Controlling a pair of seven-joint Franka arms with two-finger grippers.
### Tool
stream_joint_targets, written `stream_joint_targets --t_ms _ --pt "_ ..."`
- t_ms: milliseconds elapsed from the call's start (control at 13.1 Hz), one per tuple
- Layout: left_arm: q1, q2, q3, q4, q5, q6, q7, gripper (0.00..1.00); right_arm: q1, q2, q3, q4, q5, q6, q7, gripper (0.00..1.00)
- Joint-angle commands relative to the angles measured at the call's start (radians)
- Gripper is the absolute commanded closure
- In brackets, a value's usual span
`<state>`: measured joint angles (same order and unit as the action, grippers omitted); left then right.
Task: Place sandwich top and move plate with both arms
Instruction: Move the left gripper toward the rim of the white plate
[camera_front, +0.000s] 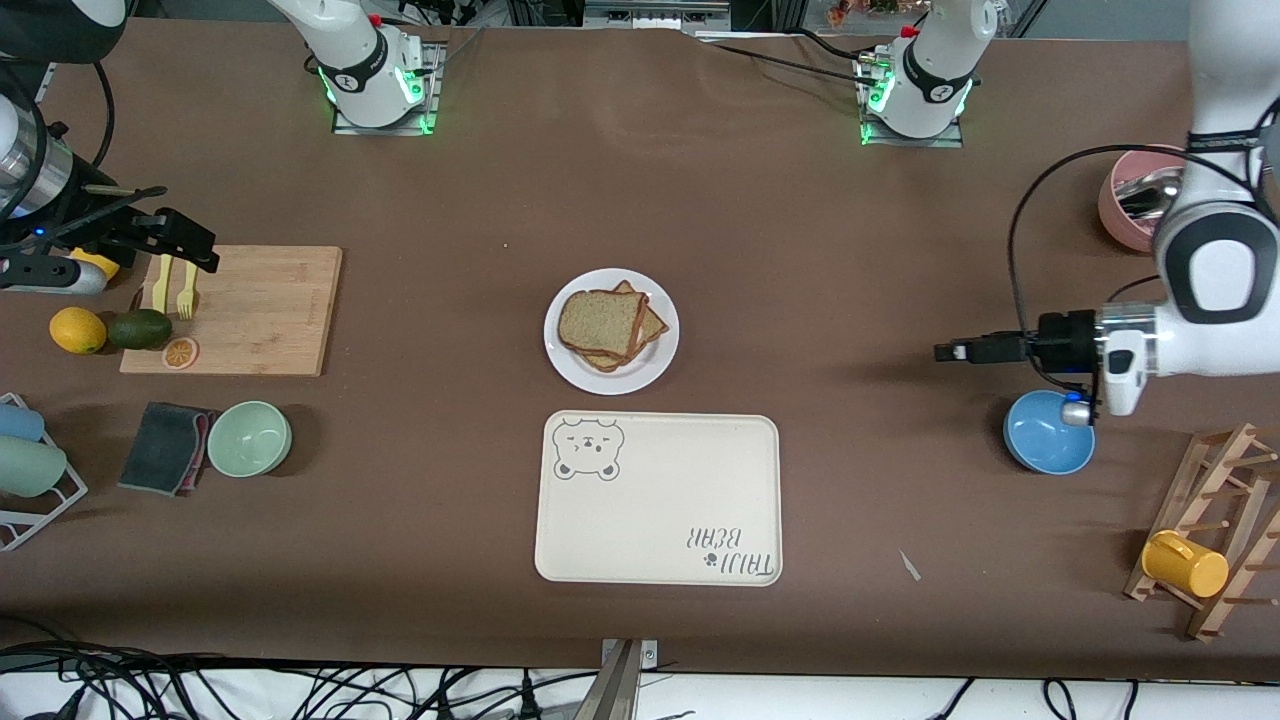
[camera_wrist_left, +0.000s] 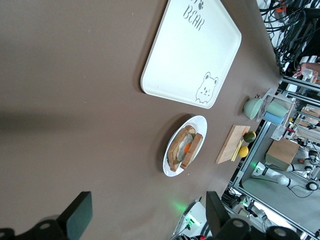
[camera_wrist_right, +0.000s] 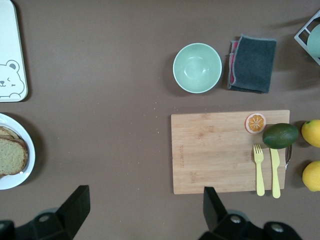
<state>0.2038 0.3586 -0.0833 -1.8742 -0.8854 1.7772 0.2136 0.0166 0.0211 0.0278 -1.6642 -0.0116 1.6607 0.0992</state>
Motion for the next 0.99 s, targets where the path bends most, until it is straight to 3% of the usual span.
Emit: stream_joint_targets --t_ms 0,152,304,456,685,913 --pt "-0.012 -0.102 -0.033 -0.155 -0.067 0.07 0.035 0.0 -0.018 -0.006 0.015 0.001 0.015 0.002 0.005 0.0" --pt "-0.014 -0.089 -0.073 -0.173 -0.13 0.108 0.038 0.01 -0.018 -0.004 0.014 0.001 0.024 0.002 0.005 0.0" --pt "-0.046 -0.087 -0.145 -0.251 -0.164 0.239 0.058 0.09 -0.018 -0.006 0.014 0.003 0.024 -0.005 0.004 0.0" --pt "-0.11 -0.083 -0.156 -0.299 -0.254 0.32 0.096 0.01 -0.018 -0.007 0.012 0.006 0.021 0.001 -0.007 0.0" --pt "-0.173 -0.073 -0.158 -0.351 -0.289 0.344 0.144 0.0 -0.02 -0.006 -0.003 0.008 0.022 0.016 -0.009 0.0" --pt "-0.251 -0.05 -0.183 -0.408 -0.479 0.432 0.28 0.0 -0.021 -0.004 -0.02 0.011 0.022 0.016 -0.013 0.0"
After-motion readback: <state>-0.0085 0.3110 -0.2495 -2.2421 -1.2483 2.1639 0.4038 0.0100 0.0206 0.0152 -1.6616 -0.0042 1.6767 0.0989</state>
